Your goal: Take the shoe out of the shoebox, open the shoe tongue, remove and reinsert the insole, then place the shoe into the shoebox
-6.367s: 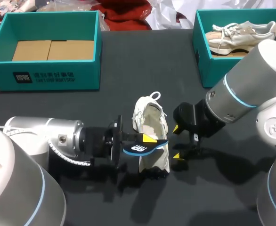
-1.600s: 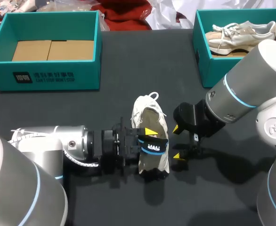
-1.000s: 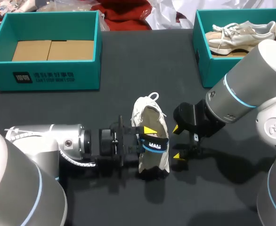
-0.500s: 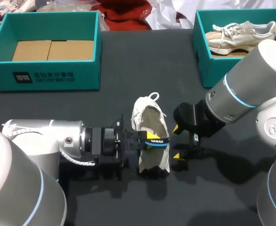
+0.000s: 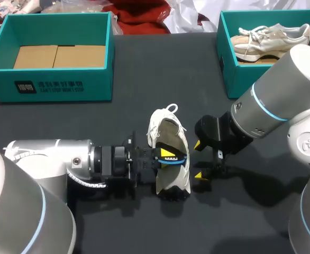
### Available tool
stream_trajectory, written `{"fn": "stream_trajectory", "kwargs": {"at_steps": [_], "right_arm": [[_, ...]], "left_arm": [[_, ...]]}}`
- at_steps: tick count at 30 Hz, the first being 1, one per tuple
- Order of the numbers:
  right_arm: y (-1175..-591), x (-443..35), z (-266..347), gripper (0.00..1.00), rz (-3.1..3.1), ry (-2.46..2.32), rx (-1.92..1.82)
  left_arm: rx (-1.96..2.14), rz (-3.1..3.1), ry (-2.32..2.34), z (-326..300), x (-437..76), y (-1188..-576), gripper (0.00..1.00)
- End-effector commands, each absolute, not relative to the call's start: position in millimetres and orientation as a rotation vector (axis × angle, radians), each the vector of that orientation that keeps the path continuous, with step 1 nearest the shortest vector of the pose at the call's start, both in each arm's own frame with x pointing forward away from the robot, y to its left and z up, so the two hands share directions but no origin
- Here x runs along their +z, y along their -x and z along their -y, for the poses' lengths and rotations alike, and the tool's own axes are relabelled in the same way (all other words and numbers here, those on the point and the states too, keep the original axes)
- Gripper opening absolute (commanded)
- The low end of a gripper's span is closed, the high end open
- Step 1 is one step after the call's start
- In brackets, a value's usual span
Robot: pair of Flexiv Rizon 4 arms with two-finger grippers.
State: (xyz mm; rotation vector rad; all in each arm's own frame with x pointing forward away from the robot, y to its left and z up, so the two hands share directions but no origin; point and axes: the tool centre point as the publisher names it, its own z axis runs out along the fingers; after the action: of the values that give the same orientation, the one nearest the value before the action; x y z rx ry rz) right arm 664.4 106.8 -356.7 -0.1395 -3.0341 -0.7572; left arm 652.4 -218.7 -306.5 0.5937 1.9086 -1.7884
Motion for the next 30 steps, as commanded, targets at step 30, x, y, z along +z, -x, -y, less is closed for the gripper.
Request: {"fn": "stream_trajectory", "kwargs": {"at_steps": [30], "right_arm": [[-663,-357,-107,1.00,3.037,0.141,-0.757]], "left_arm": [[-1.780,-1.886,-0.598,221,-284,-648,0.24]]}}
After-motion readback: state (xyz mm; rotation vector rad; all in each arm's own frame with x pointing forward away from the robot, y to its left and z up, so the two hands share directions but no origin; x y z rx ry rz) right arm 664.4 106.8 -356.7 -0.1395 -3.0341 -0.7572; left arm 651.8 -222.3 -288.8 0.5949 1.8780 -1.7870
